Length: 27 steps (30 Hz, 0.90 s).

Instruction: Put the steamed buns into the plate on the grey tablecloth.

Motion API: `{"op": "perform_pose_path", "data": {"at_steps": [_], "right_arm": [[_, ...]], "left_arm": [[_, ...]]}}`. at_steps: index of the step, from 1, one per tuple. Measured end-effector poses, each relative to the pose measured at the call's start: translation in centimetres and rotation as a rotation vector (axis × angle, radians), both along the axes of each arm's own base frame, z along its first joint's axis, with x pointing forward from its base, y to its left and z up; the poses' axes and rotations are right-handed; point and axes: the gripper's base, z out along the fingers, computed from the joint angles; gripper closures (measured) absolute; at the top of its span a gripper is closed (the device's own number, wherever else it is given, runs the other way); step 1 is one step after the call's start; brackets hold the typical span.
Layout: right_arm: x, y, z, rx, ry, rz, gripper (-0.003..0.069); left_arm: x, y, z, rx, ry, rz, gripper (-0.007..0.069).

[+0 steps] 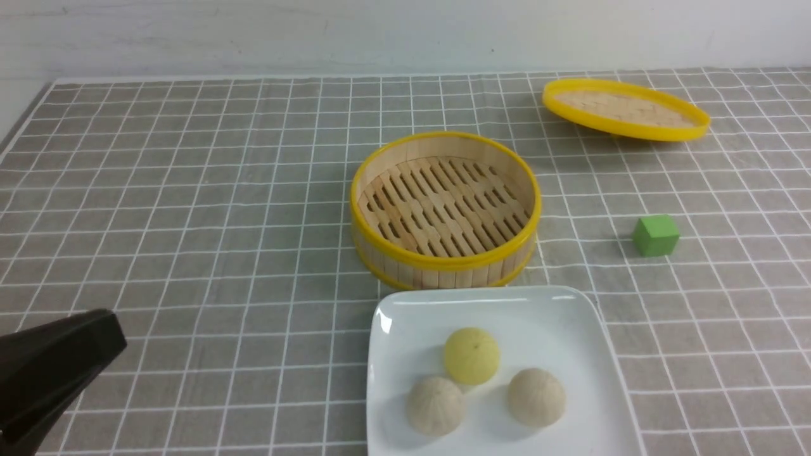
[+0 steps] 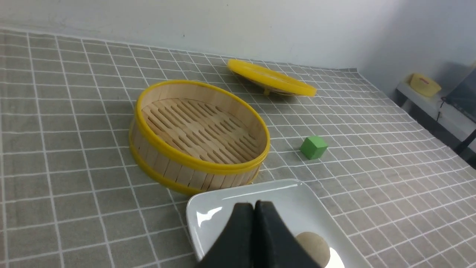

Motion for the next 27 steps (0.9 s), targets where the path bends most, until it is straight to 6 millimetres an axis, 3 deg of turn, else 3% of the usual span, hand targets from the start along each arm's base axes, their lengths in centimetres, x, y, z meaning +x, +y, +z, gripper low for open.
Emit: {"op": "perform_pose_path", "data": {"at_steps": [8, 19, 27], "right_arm": [[0.0, 0.0, 0.0, 0.001, 0.000, 0.000, 0.0618], [0.0, 0.0, 0.0, 0.001, 0.000, 0.000, 0.0603], [0.0, 0.0, 0.0, 0.001, 0.000, 0.000, 0.0590]], "left_arm": [[0.2, 0.6, -0.8, 0.115, 0.027, 0.054, 0.0606], [0.2, 0.8, -1.2, 0.148, 0.056, 0.071, 0.0594], [0.4, 0.3, -3.9, 0.159, 0.011, 0.036, 0.0588]]}}
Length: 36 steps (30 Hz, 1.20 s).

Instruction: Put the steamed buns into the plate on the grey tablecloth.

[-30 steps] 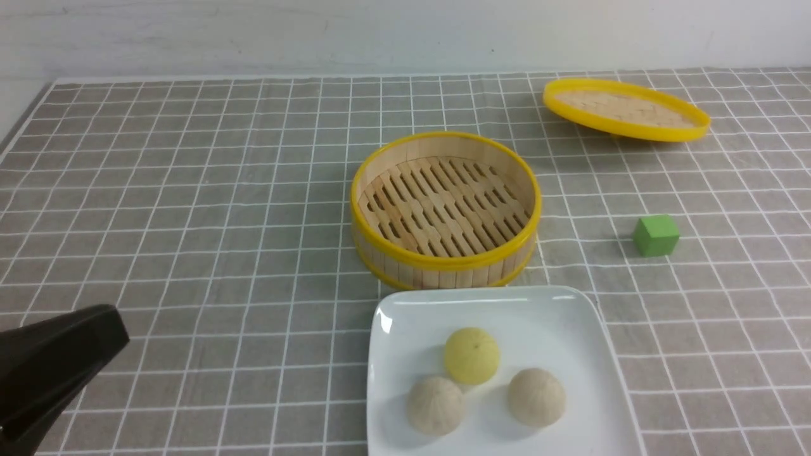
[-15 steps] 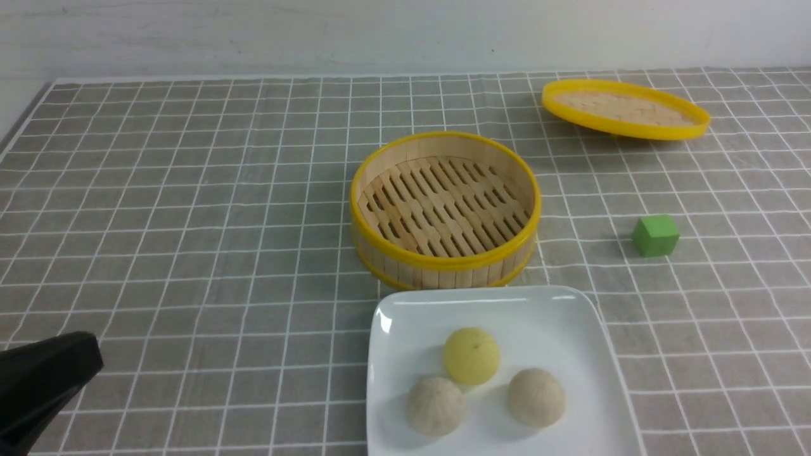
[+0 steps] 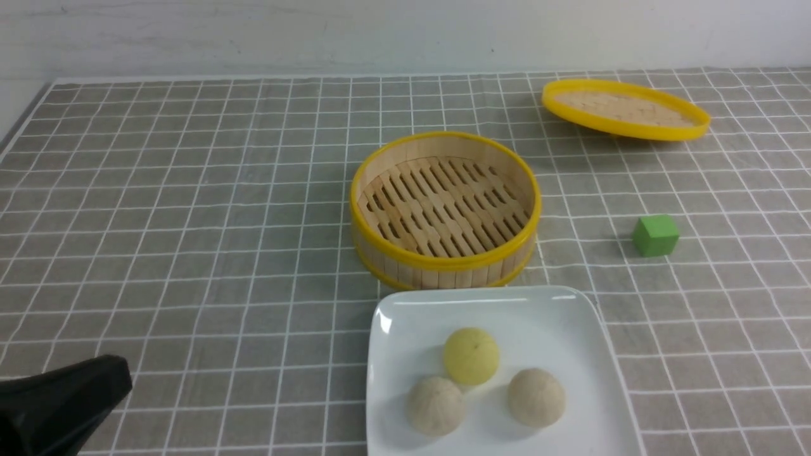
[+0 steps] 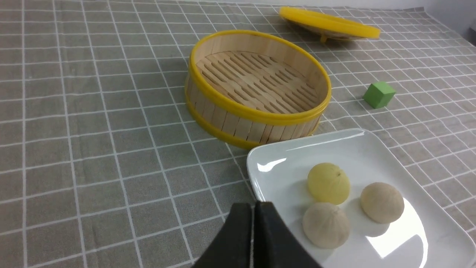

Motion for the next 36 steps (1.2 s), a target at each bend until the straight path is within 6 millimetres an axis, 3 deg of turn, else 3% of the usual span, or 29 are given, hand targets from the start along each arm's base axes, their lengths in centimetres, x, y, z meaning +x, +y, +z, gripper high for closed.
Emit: {"op": "perform_pose_path", "data": {"at_steps": [6, 17, 23, 36], "right_arm": [[0.0, 0.0, 0.0, 0.000, 0.000, 0.000, 0.0581], [0.0, 0.0, 0.0, 0.000, 0.000, 0.000, 0.0566], [0.0, 0.0, 0.0, 0.000, 0.000, 0.000, 0.0559], [0.0, 0.0, 0.0, 0.000, 0.000, 0.000, 0.0549]], "left_arm": [[0.0, 0.7, -2.8, 0.027, -0.050, 0.105, 0.0586], [0.1, 3.3, -8.7, 0.155, -0.046, 0.497, 0.0571], [-0.5, 3.7, -11.0, 0.193, -0.060, 0.532, 0.0570], [-0.8, 3.7, -11.5, 0.205, -0.041, 0.533, 0.0554]]}}
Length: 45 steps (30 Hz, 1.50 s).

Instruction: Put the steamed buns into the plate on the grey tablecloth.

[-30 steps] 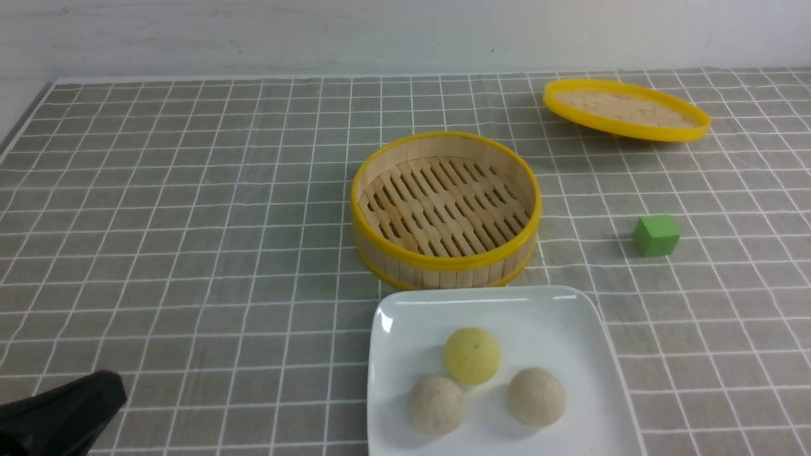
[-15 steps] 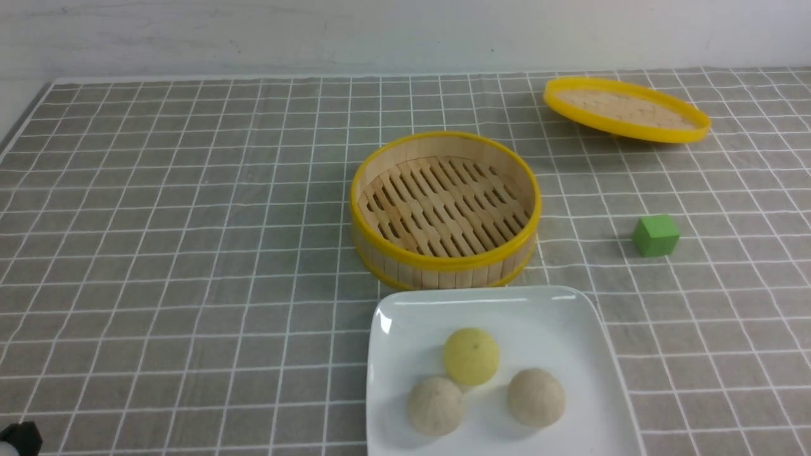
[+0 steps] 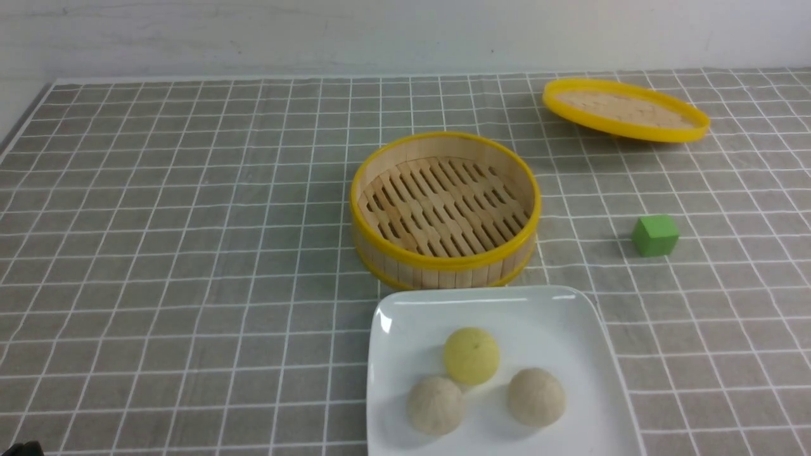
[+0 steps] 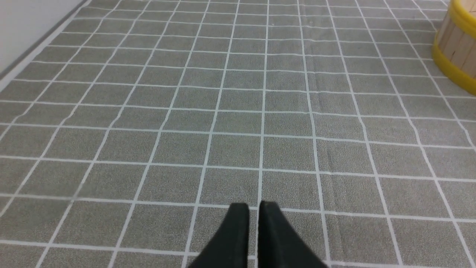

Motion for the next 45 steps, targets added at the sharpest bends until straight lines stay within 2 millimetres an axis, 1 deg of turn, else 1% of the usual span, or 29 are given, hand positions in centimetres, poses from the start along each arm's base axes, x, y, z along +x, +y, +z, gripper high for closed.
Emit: {"op": "perform_pose_path", "data": {"at_steps": [45], "right_arm": [[0.00, 0.00, 0.00, 0.001, 0.000, 0.000, 0.0506]], "left_arm": [[-0.02, 0.01, -0.02, 0.000, 0.005, 0.001, 0.0517]]}}
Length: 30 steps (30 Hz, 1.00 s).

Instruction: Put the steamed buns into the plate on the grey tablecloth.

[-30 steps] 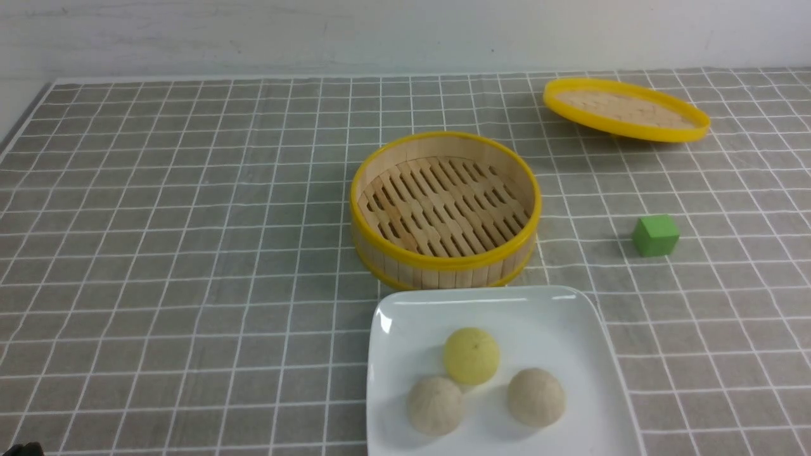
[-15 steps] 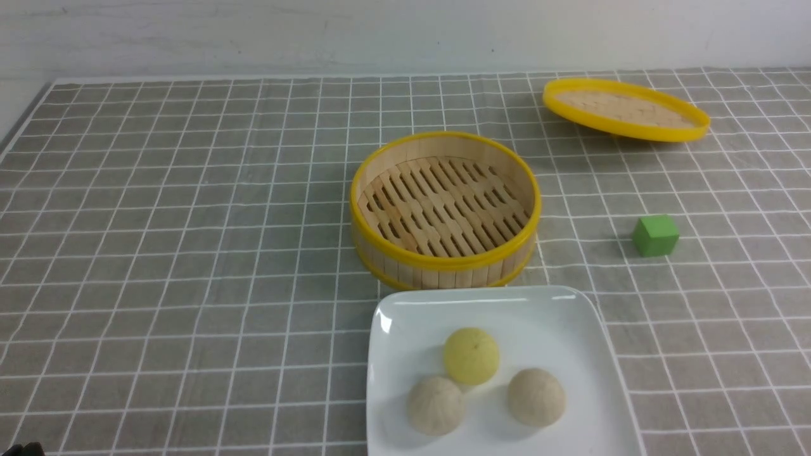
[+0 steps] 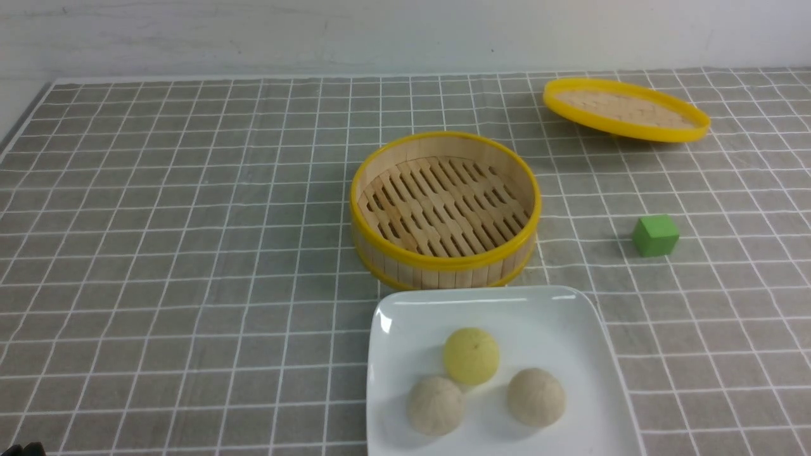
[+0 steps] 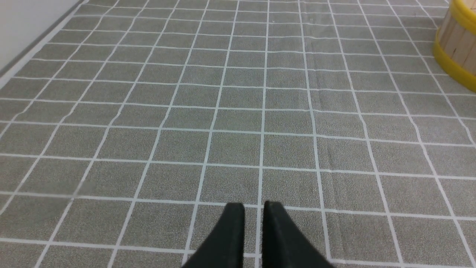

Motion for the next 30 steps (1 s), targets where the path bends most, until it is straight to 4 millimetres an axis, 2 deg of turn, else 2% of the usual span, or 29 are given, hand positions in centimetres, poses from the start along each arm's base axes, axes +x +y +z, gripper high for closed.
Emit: {"op": "perform_pose_path", "data": {"at_steps": [30], "right_arm": [[0.00, 0.00, 0.00, 0.000, 0.000, 0.000, 0.0473]], "left_arm": [[0.00, 0.08, 0.00, 0.028, 0.001, 0.001, 0.0484]]}}
